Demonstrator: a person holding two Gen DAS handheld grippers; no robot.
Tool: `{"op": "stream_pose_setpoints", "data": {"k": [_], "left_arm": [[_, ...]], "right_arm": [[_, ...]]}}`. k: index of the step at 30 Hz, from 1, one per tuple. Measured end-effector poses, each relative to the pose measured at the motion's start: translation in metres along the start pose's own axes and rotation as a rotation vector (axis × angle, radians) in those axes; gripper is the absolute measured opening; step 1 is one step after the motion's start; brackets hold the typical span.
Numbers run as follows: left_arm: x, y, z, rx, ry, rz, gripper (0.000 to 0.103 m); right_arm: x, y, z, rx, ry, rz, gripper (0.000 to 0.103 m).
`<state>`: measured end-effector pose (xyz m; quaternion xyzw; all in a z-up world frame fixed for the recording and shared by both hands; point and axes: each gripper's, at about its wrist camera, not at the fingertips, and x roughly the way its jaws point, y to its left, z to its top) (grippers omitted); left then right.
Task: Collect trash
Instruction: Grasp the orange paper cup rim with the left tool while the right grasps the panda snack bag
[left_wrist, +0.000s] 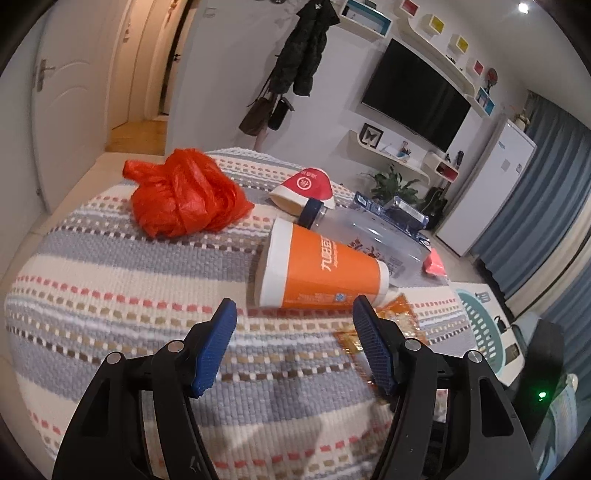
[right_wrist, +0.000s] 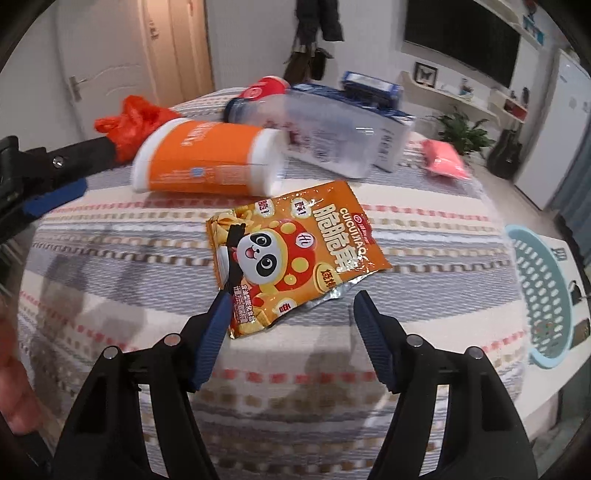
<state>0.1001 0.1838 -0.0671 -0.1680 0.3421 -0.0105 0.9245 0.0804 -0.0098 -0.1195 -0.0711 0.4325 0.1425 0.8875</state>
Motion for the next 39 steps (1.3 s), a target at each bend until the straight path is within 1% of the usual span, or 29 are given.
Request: {"op": "stream_pose_setpoints", "data": {"k": [1, 3, 4, 7, 12, 13, 15, 17, 19, 24, 26, 27, 28, 29, 32, 34, 35, 36, 37, 38, 39], "left_arm": [[0.003, 0.001, 0.003, 0.007, 0.002, 0.004, 0.064], [0.01, 0.002, 0.008, 0.015, 0.009, 0.008, 0.069], [0.013, 0.003, 0.01, 0.016, 0.013, 0.008, 0.07], [0.026, 0.003, 0.016, 0.032, 0.028, 0.018, 0.07], [0.052, -0.001, 0.019, 0.053, 0.076, 0.025, 0.07], [0.056, -0.002, 0.018, 0.055, 0.085, 0.02, 0.068], [0.058, -0.006, 0.013, 0.055, 0.098, -0.004, 0.059], [0.058, -0.011, 0.007, 0.059, 0.124, -0.04, 0.042], [0.053, -0.016, -0.002, 0.064, 0.145, -0.074, 0.036], [0.034, -0.029, -0.027, 0.063, 0.173, -0.169, 0.036], [0.029, -0.033, -0.032, 0.062, 0.175, -0.205, 0.037], [0.027, -0.035, -0.034, 0.063, 0.175, -0.236, 0.04], [0.028, -0.036, -0.034, 0.063, 0.178, -0.259, 0.048], [0.029, -0.037, -0.033, 0.063, 0.178, -0.268, 0.056], [0.041, -0.043, -0.028, 0.072, 0.175, -0.22, 0.056], [0.053, -0.043, -0.021, 0.046, 0.185, -0.219, 0.055], [0.057, -0.043, -0.019, 0.039, 0.19, -0.221, 0.052], [0.062, -0.044, -0.017, 0.032, 0.196, -0.218, 0.043], [0.067, -0.045, -0.016, 0.03, 0.206, -0.215, 0.036], [0.072, -0.046, -0.016, 0.024, 0.218, -0.221, 0.03], [0.075, -0.046, -0.017, 0.009, 0.231, -0.241, 0.026]], "right_arm": [[-0.001, -0.008, -0.001, 0.022, -0.002, -0.001, 0.064], [-0.002, -0.024, -0.003, 0.057, 0.0, -0.005, 0.064], [-0.003, -0.034, -0.004, 0.077, 0.001, -0.012, 0.062], [-0.004, -0.059, -0.008, 0.118, 0.009, -0.016, 0.055], [-0.012, -0.086, -0.011, 0.165, -0.007, -0.022, 0.051], [-0.015, -0.09, -0.01, 0.169, -0.017, -0.029, 0.048], [-0.019, -0.095, -0.009, 0.174, -0.026, -0.037, 0.045], [-0.02, -0.101, -0.009, 0.186, -0.031, -0.035, 0.045], [-0.018, -0.106, -0.006, 0.195, -0.028, -0.028, 0.045], [-0.007, -0.107, 0.0, 0.221, -0.012, 0.043, 0.045], [-0.005, -0.1, 0.0, 0.21, -0.009, 0.058, 0.045], [-0.005, -0.098, 0.0, 0.205, -0.008, 0.058, 0.045], [-0.004, -0.095, 0.0, 0.201, -0.006, 0.061, 0.045], [-0.003, -0.093, 0.0, 0.199, -0.004, 0.067, 0.045], [-0.003, -0.088, 0.0, 0.189, -0.004, 0.068, 0.045], [-0.004, -0.088, 0.0, 0.187, -0.009, 0.067, 0.045], [-0.005, -0.087, 0.001, 0.187, -0.01, 0.068, 0.045], [-0.006, -0.087, 0.002, 0.186, -0.012, 0.07, 0.045], [-0.007, -0.086, 0.003, 0.18, -0.018, 0.075, 0.047], [-0.009, -0.084, 0.004, 0.171, -0.023, 0.076, 0.049], [-0.011, -0.079, 0.005, 0.154, -0.034, 0.074, 0.053]]}}
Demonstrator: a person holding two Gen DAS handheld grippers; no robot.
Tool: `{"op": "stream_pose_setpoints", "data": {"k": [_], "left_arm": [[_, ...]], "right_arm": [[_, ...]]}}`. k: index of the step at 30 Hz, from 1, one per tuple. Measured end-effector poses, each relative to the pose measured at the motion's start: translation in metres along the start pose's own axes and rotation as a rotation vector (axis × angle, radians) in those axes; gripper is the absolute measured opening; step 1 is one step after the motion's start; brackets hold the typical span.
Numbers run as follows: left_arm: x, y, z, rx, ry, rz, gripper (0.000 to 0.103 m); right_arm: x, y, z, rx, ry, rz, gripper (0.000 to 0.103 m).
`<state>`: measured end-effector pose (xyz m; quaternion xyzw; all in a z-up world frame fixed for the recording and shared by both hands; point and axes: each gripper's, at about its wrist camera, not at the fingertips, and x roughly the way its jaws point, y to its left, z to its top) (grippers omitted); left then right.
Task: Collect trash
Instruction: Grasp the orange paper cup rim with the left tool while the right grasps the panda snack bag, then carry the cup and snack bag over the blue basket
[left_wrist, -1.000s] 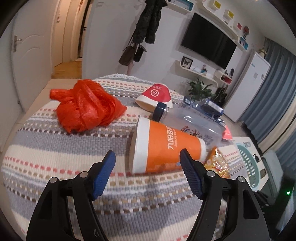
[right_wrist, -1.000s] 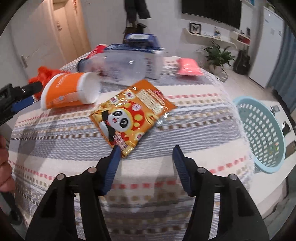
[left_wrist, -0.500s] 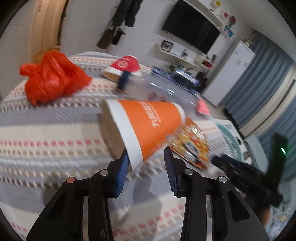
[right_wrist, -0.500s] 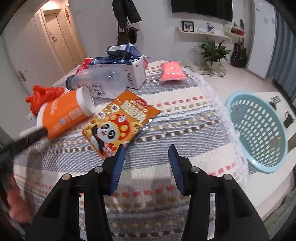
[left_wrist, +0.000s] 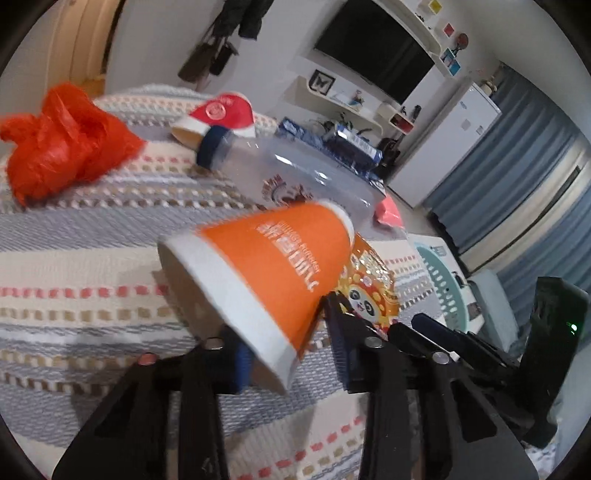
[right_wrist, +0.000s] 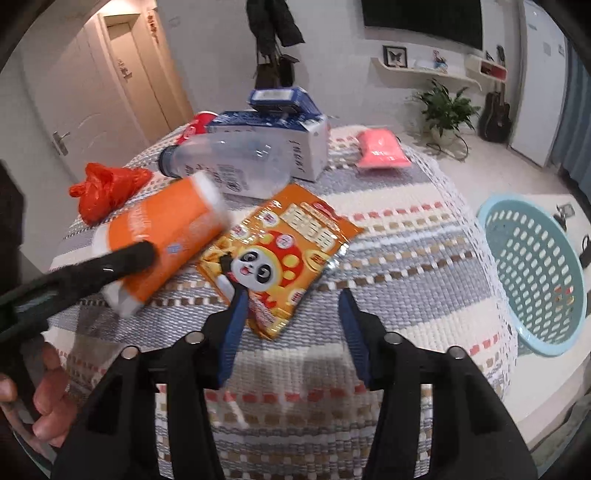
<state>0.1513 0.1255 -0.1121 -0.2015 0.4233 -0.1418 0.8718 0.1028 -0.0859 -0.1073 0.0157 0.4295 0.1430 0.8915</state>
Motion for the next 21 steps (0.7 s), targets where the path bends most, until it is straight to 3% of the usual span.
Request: {"op": "stream_pose_setpoints", "data": {"k": [2, 3, 9, 11, 13, 17, 21], "left_arm": [[0.001, 0.003, -0.002, -0.017, -0.002, -0.009, 0.006], [-0.001, 0.002, -0.004, -0.014, -0.012, 0.006, 0.003], [-0.028, 0.012, -0.014, -0.053, -0.105, 0.059, 0.002], [-0.032, 0.012, -0.017, -0.044, -0.118, 0.083, 0.002], [-0.035, 0.009, -0.019, -0.022, -0.128, 0.107, 0.002], [-0.034, 0.003, -0.02, 0.009, -0.143, 0.114, 0.002], [-0.029, 0.003, -0.026, 0.025, -0.139, 0.119, 0.002]], "right_arm": [[-0.001, 0.009, 0.002, -0.04, -0.017, 0.004, 0.058], [0.0, 0.013, 0.003, -0.058, -0.022, 0.006, 0.06], [0.028, 0.03, 0.008, -0.122, 0.067, -0.065, 0.06], [0.027, 0.028, 0.007, -0.135, 0.058, -0.062, 0.05], [0.023, 0.028, 0.004, -0.173, 0.046, -0.068, 0.034], [0.018, 0.048, -0.007, -0.256, 0.01, -0.097, 0.03], [0.023, 0.042, 0.001, -0.254, 0.002, -0.128, 0.03]]}}
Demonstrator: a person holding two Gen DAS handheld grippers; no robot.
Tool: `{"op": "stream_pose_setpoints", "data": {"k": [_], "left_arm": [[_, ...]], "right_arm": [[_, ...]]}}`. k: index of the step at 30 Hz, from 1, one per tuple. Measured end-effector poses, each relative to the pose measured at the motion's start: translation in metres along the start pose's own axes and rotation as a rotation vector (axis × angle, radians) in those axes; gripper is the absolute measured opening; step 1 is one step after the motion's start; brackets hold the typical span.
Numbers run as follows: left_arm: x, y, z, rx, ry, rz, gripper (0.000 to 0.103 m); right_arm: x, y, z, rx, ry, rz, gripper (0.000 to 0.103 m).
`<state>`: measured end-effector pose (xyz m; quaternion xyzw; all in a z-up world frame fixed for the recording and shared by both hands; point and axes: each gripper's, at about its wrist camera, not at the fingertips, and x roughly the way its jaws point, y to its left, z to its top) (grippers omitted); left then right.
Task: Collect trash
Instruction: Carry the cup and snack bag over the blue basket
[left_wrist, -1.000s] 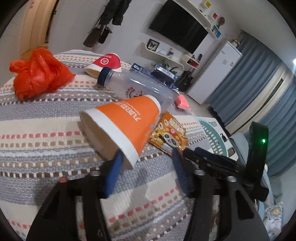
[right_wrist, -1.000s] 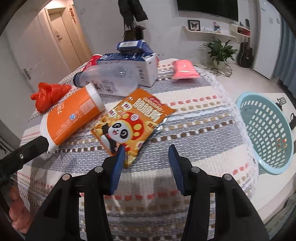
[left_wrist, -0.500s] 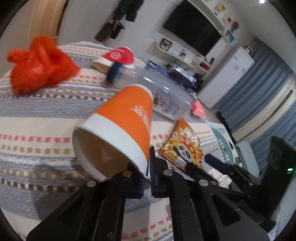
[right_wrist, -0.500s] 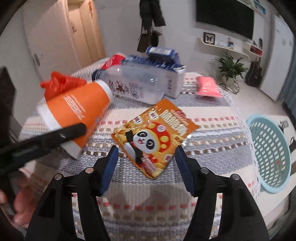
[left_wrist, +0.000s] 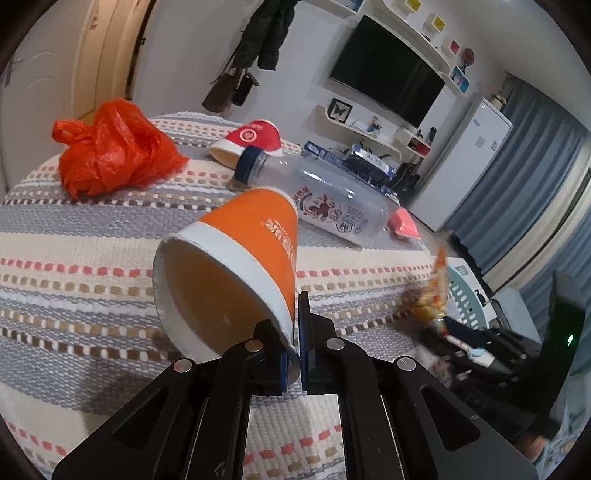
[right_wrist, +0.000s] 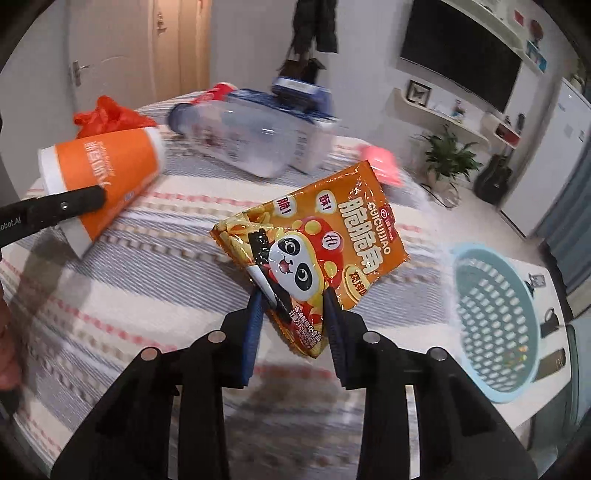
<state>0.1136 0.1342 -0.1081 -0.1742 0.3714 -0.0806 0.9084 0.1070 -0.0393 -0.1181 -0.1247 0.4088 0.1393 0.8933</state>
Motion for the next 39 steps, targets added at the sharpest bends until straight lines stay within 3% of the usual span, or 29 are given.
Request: {"op": "stream_pose_setpoints", "data": {"k": [6, 11, 17, 26, 39], "left_arm": [[-0.002, -0.003, -0.003, 0.034, -0.018, 0.015, 0.002], [-0.007, -0.009, -0.005, 0.061, -0.035, 0.032, 0.002], [-0.028, -0.039, 0.002, 0.112, -0.093, -0.018, 0.001], [-0.02, -0.115, 0.029, 0.194, -0.074, -0.197, 0.001], [0.056, -0.27, 0.045, 0.369, 0.032, -0.325, 0.001]], "right_arm": [[-0.013, -0.022, 0.005, 0.047, -0.059, 0.02, 0.03], [-0.018, -0.017, 0.008, 0.03, -0.083, 0.006, 0.029], [-0.035, -0.018, 0.009, 0.041, -0.131, -0.024, 0.027], [-0.073, -0.086, 0.008, 0.14, -0.213, -0.111, 0.027], [-0.068, -0.215, -0.025, 0.359, -0.209, -0.168, 0.027]]}}
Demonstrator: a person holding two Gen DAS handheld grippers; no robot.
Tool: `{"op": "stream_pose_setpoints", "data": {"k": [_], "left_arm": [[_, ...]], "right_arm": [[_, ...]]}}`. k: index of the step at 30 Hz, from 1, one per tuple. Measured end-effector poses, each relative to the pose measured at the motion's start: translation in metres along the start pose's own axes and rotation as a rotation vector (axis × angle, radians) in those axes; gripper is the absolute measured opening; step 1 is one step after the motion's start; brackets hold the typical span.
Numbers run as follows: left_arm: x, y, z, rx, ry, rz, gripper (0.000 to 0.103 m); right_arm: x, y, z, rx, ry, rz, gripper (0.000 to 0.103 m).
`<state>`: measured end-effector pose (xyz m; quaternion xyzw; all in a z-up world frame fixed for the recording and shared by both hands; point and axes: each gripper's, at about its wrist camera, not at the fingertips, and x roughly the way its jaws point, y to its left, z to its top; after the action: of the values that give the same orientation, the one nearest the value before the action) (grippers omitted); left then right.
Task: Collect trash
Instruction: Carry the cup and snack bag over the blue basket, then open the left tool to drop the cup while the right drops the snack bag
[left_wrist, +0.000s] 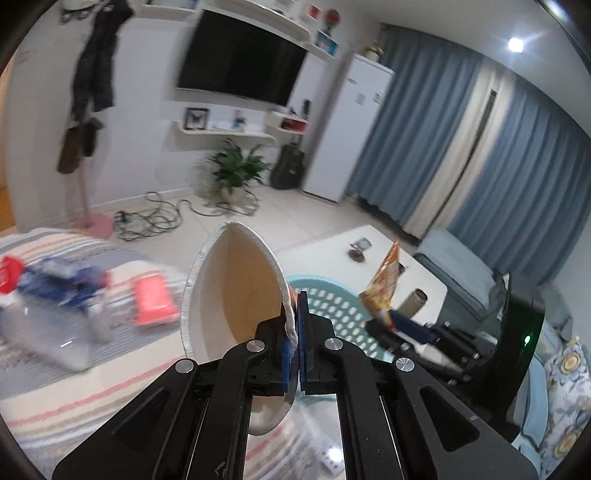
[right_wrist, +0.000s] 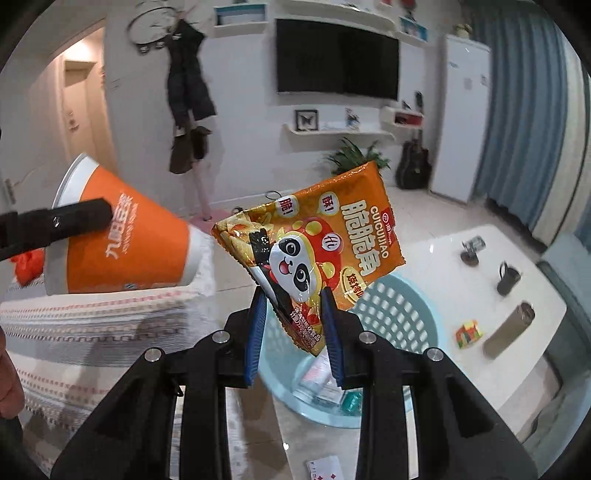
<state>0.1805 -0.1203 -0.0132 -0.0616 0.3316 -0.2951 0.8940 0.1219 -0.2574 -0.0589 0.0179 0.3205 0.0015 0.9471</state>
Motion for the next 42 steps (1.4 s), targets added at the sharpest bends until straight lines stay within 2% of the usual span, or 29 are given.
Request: {"op": "stream_pose_setpoints", "data": {"k": [4, 6, 9, 17, 18, 21, 24, 25, 33, 42], "left_arm": [[0.051, -0.023, 0.0, 0.023, 0.075, -0.029, 0.001], [0.081, -0.024, -0.005, 0.0, 0.151, -0.088, 0.001], [0.113, -0.027, -0.016, -0.009, 0.219, -0.104, 0.001], [0.151, -0.025, -0.032, -0.013, 0.298, -0.082, 0.001], [0.154, -0.024, -0.032, -0.018, 0.307, -0.085, 0.002], [0.154, -0.024, -0.031, -0.016, 0.303, -0.069, 0.015], [0.15, -0.024, -0.029, -0.018, 0.292, -0.058, 0.033], [0.147, -0.023, -0.029, -0.018, 0.287, -0.055, 0.035], [0.119, -0.025, -0.024, -0.007, 0.233, -0.041, 0.037], [0.063, -0.008, -0.026, -0.042, 0.151, -0.027, 0.039]], "right_arm": [[0.025, -0.042, -0.011, 0.101, 0.057, 0.011, 0.027], [0.038, -0.061, -0.02, 0.152, 0.093, 0.014, 0.027], [0.059, -0.085, -0.036, 0.206, 0.149, 0.015, 0.027], [0.088, -0.098, -0.057, 0.226, 0.227, -0.002, 0.031], [0.088, -0.097, -0.058, 0.226, 0.232, -0.003, 0.034], [0.09, -0.1, -0.058, 0.229, 0.233, -0.01, 0.044], [0.087, -0.103, -0.057, 0.237, 0.229, -0.012, 0.054], [0.087, -0.104, -0.057, 0.238, 0.227, -0.013, 0.054], [0.072, -0.1, -0.055, 0.229, 0.211, -0.012, 0.054], [0.038, -0.055, -0.03, 0.153, 0.135, 0.025, 0.054]]}}
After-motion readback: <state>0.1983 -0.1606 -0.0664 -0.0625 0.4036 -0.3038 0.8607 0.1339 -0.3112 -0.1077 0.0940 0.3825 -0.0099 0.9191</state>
